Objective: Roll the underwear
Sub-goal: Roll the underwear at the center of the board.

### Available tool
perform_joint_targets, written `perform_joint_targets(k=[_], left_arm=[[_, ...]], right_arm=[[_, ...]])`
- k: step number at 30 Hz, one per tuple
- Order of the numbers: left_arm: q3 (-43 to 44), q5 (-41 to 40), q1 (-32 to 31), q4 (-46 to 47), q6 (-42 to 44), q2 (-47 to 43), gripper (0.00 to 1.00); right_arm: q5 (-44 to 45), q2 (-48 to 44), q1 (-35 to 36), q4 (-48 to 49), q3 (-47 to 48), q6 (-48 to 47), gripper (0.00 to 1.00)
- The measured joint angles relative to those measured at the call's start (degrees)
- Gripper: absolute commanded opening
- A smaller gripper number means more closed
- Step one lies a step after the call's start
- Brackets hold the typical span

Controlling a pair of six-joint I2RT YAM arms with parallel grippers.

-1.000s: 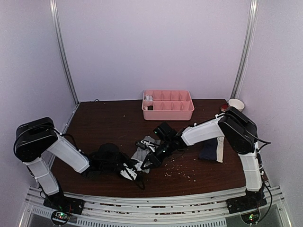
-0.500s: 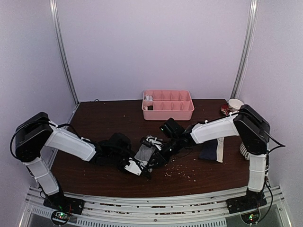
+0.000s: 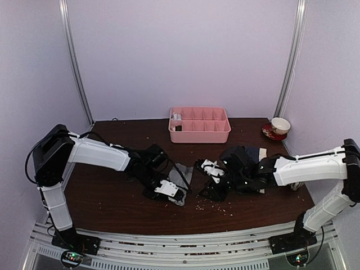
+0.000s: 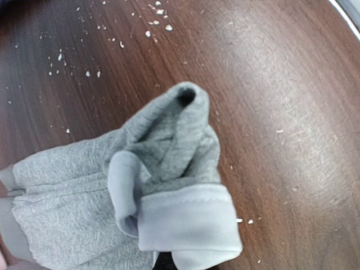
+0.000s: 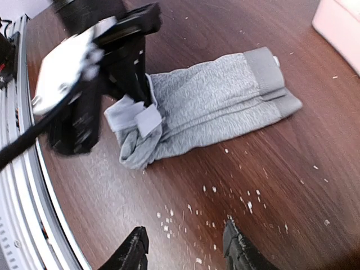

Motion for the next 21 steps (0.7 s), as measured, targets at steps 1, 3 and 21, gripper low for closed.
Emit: perform_joint_targets(k=[1, 3, 21], left_arm=[[1.4, 0.8, 0.3, -1.7, -0.4, 0.8, 0.0], [4.3, 2.3, 0.7, -5.1, -1.4, 2.6, 0.0], [21.0, 12.8, 4.2, -24.5, -6.4, 14.1, 0.0]], right_arm=[[3.4, -2.3, 1.7, 0.1, -1.7, 0.0, 0.47], [9.0, -6.5, 4.9, 0.3, -4.6, -0.1, 0.47], [35.2, 1.2, 28.3, 11.0, -6.0, -19.4, 0.47]])
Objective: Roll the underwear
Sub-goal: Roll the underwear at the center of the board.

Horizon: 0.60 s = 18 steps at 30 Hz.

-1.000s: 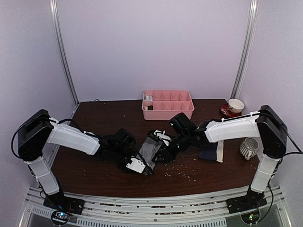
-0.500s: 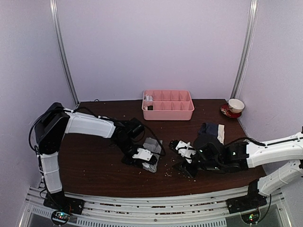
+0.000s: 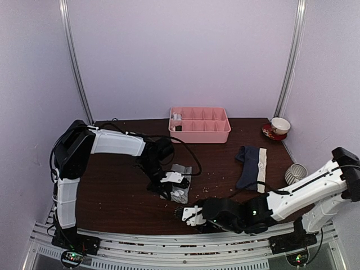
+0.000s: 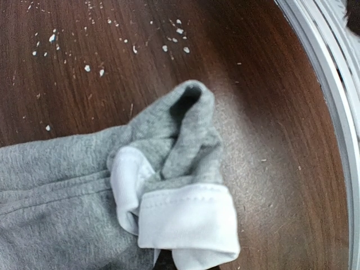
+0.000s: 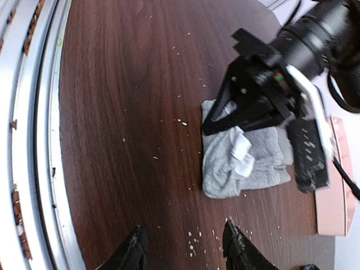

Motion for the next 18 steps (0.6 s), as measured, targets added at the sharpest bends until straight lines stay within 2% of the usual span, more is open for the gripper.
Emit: perform_joint_targets(k=[4, 8, 12, 18], left_arm=[[0.5, 1.1, 0.0, -1.0, -0.2, 0.5, 0.0], [0.5, 1.8, 0.0, -1.4, -0.2, 0.7, 0.0], [0.5, 2.4, 0.0, -2.1, -0.2, 0.8, 0.0], [0.5, 2.8, 0.2, -2.3, -0.2, 0.9, 0.0]], right_arm=[[1.1, 13.4, -0.4, 0.3, 7.5, -7.2, 0.43], [1.3, 21.7, -2.6, 0.0, 14.6, -12.6, 0.42], [1.2, 24.3, -5.5, 0.3, 18.4, -15.7, 0.41], [1.0, 24.3, -8.4, 0.7, 18.9, -17.1, 0.41]])
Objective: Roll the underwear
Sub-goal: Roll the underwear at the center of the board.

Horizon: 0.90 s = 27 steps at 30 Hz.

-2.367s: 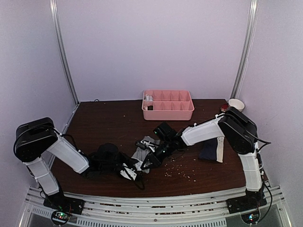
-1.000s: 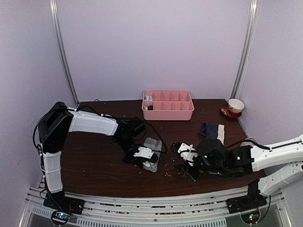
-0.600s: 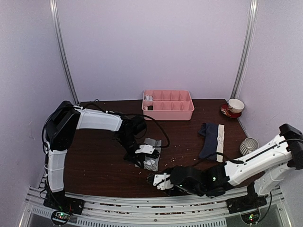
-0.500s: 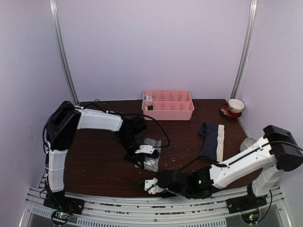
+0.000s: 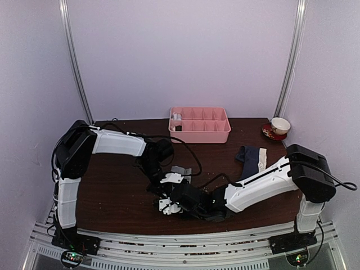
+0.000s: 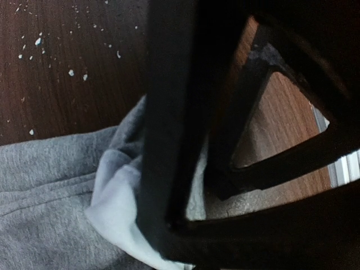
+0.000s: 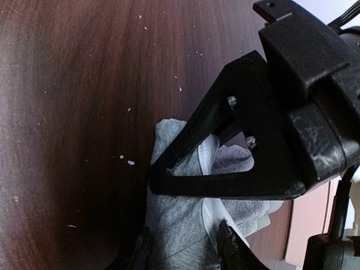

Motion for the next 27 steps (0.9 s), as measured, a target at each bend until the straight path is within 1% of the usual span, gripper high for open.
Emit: perform_joint_targets(k=[8, 15, 20, 22, 24, 25, 26, 27], left_arm=[[0.0, 0.4, 0.2, 0.0, 0.0, 0.1, 0.0], [0.0, 0.5, 0.2, 0.0, 0.0, 0.1, 0.0], [-0.1, 0.8, 0.3, 0.1, -0.2, 0.1, 0.0], [-0.2, 0.9, 0.5, 0.2, -0.3, 0.1, 0.0], [-0.3, 1.0, 0.7, 0.2, -0.4, 0.1, 0.0], [-0.4, 1.2, 0.8, 0.1, -0.4, 0.1, 0.02], [-0.5, 1.2, 0.9, 0.2, -0.3, 0.1, 0.06], [-0.7, 1.2, 0.9, 0.3, -0.4, -0.1, 0.13]], right_arm=[[-1.6, 0.2, -1.1, 0.3, -0.9, 0.1, 0.41], [-2.3, 1.4, -1.9, 0.1, -0.9, 1.0, 0.45], [-3.1, 1.4, -2.6, -0.1, -0.8, 2.2, 0.44], [-3.5, 1.5, -2.8, -0.4, -0.6, 2.6, 0.37], [-3.8, 1.9, -3.0, -1.1, 0.1, 3.2, 0.24], [-4.0, 2.2, -3.1, -1.4, 0.4, 3.4, 0.17], [-4.5, 2.9, -3.3, -2.1, 1.2, 3.9, 0.12], [-4.6, 3.4, -3.5, -2.5, 1.9, 4.5, 0.07]])
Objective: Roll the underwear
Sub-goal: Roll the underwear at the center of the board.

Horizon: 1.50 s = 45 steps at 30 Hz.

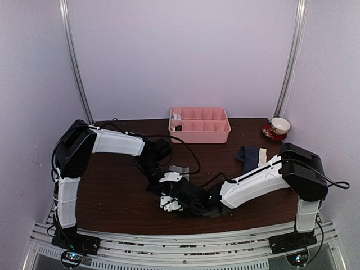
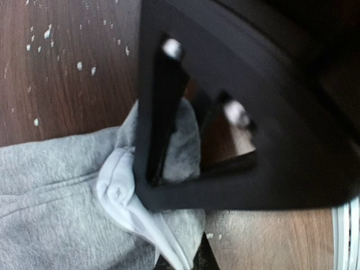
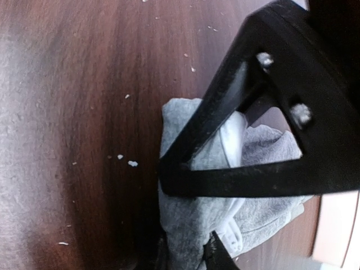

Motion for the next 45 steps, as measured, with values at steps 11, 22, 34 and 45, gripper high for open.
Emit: perform_joint_targets(k=[11, 22, 34, 45], left_arm=[[-6.0, -5.9, 1.2, 3.3, -1.6, -6.5, 0.72], [-21.7, -11.0, 6.9, 11.9, 1.2, -26.7, 0.8], [-48.3, -14.6, 6.7, 35.7, 10.0, -45.7, 0.75], [-52.0, -23.1, -4.4, 58.7, 11.8, -38.5, 0.69]], right_arm=[[-4.9, 0.1, -1.7, -3.2, 2.3, 2.7, 0.0], [-13.7, -0.2, -5.7, -6.1, 4.2, 6.6, 0.0], [-38.3, 4.7, -15.1, -19.8, 16.3, 12.6, 0.0], [-55.6, 11.8, -21.1, -30.8, 26.6, 15.5, 0.0]])
